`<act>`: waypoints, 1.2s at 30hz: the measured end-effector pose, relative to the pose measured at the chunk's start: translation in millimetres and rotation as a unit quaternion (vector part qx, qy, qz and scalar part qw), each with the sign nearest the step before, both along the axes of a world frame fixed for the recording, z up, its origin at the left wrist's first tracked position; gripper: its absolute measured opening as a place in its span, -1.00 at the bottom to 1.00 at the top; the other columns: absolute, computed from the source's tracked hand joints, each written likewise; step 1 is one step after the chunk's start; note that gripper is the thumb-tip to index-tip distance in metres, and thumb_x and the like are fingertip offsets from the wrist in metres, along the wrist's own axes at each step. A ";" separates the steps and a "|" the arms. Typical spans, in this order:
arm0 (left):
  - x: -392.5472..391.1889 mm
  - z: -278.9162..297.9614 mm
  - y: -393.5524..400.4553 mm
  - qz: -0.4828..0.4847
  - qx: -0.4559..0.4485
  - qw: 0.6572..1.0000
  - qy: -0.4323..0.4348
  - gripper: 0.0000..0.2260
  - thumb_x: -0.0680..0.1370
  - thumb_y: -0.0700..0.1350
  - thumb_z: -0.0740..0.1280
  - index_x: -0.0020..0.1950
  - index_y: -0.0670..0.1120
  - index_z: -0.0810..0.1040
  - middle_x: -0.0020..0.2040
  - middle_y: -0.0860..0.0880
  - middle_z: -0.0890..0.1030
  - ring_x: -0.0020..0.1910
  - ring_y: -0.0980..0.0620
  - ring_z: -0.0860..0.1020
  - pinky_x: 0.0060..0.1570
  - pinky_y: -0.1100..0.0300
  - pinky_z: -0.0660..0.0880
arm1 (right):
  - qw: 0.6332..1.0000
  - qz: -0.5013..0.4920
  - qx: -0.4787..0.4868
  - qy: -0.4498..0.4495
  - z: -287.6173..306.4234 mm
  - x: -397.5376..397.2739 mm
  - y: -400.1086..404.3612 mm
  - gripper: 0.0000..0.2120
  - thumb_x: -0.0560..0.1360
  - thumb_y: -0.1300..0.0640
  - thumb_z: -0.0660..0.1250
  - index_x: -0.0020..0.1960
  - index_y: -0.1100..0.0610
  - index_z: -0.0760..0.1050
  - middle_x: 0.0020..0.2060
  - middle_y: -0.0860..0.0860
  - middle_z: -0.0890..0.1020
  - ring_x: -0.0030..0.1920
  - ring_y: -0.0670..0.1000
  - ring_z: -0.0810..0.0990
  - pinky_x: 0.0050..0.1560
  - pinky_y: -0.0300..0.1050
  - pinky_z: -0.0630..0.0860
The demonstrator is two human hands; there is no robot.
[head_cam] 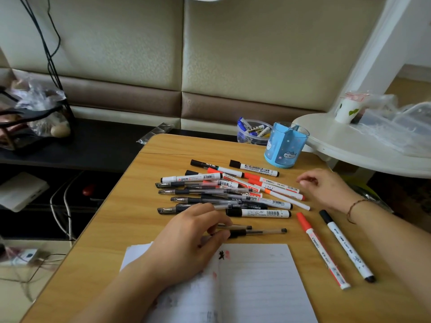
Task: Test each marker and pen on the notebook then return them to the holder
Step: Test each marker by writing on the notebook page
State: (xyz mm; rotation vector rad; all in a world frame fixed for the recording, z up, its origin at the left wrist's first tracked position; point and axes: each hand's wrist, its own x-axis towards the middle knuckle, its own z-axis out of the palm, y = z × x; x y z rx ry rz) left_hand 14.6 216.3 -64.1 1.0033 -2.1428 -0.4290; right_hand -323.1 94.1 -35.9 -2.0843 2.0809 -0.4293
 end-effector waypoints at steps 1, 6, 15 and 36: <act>0.1 0.1 0.0 0.001 0.000 1.000 0.000 -0.80 0.56 0.08 0.23 0.10 0.08 0.58 -0.13 0.21 0.44 -0.12 0.19 0.48 -0.26 0.25 0.50 | 0.999 0.003 -0.031 0.009 3.2 4.7 -3.2 -0.82 0.56 0.11 0.31 0.15 -0.01 0.57 0.09 -0.05 0.60 0.01 -0.10 0.51 0.04 -0.17 0.47; 1.4 0.2 -1.2 0.006 0.005 1.000 0.000 -0.78 0.57 0.09 0.22 0.11 0.08 0.58 -0.11 0.20 0.46 -0.12 0.16 0.51 -0.21 0.18 0.52 | 0.994 0.048 -0.033 0.093 17.7 53.3 -28.8 -0.76 0.55 0.02 0.32 0.21 -0.04 0.55 0.16 -0.06 0.57 0.12 -0.05 0.53 0.08 -0.05 0.56; 1.1 0.2 -0.4 0.005 -0.002 1.000 0.022 -0.80 0.57 0.03 0.27 0.13 0.03 0.59 -0.04 0.16 0.46 -0.03 0.12 0.49 -0.20 0.11 0.56 | 0.982 -0.004 0.000 0.188 0.6 75.5 -52.6 -0.89 0.55 -0.07 0.31 0.05 -0.12 0.55 0.03 -0.05 0.64 0.04 0.01 0.55 -0.07 -0.06 0.52; -10.4 17.6 16.5 -0.103 -0.016 0.994 -0.015 -0.80 0.67 -0.07 0.16 0.02 -0.12 0.54 -0.10 0.07 0.61 -0.11 0.02 0.58 -0.15 0.07 0.50 | 0.814 0.147 -0.009 -0.562 -4.0 152.0 168.0 -0.63 0.30 -0.14 0.49 -0.21 0.14 0.49 -0.50 0.13 0.57 -0.52 0.03 0.51 -0.55 -0.16 0.40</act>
